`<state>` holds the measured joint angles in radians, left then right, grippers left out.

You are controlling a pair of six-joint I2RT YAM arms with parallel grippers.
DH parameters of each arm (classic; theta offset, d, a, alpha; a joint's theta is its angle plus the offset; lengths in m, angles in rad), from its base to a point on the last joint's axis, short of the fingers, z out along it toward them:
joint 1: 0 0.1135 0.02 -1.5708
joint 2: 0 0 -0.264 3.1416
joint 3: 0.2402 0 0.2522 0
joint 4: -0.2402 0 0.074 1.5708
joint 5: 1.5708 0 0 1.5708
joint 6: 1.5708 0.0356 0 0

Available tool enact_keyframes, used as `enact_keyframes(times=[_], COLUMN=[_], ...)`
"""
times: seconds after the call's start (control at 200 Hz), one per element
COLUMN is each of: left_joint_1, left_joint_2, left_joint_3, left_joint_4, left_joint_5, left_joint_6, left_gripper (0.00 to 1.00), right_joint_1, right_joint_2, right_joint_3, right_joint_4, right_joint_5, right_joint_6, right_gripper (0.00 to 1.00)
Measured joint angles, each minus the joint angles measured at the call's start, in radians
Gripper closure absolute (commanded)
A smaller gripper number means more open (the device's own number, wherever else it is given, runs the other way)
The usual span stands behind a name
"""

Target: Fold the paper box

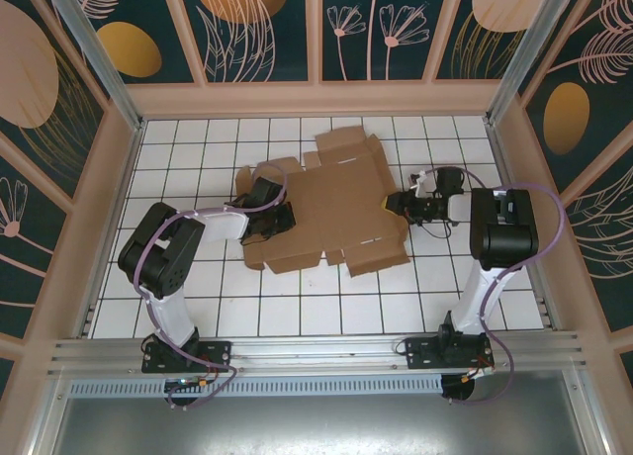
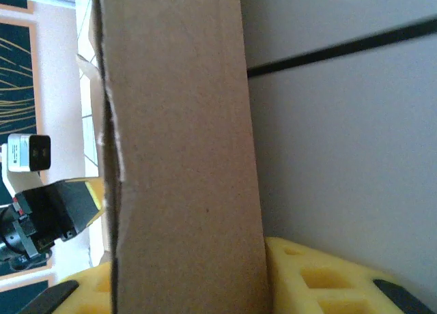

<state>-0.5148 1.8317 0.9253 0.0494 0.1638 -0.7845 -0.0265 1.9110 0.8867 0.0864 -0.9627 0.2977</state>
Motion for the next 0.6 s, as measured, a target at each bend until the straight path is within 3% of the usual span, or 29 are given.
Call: enact_keyframes(times=[0.065, 0.165, 0.335, 0.601], left_joint_1=[0.005, 0.007, 0.007, 0.007], left_joint_2=[0.000, 0.000, -0.007, -0.180], left_joint_3=[-0.001, -0.003, -0.003, -0.010], left_joint_4=[0.002, 0.008, 0.010, -0.119], left_joint_5=[0.000, 0.000, 0.011, 0.002], left_joint_6=[-0.003, -0.006, -0.007, -0.005], left_gripper=[0.98, 0.98, 0.94, 0.84], right_joint_1=[0.000, 0.000, 0.039, 0.122], right_joint_2=[-0.009, -0.059, -0.174, -0.272], right_joint_3=[-0.001, 0.009, 0.096, 0.382], right_joint_4=[-0.022, -0.093, -0.273, -0.515], right_joint_5=[0.005, 0.058, 0.177, 0.626], right_joint_6=[-0.001, -0.010, -0.071, -0.217], right_gripper=[0.76, 0.93, 0.94, 0.95])
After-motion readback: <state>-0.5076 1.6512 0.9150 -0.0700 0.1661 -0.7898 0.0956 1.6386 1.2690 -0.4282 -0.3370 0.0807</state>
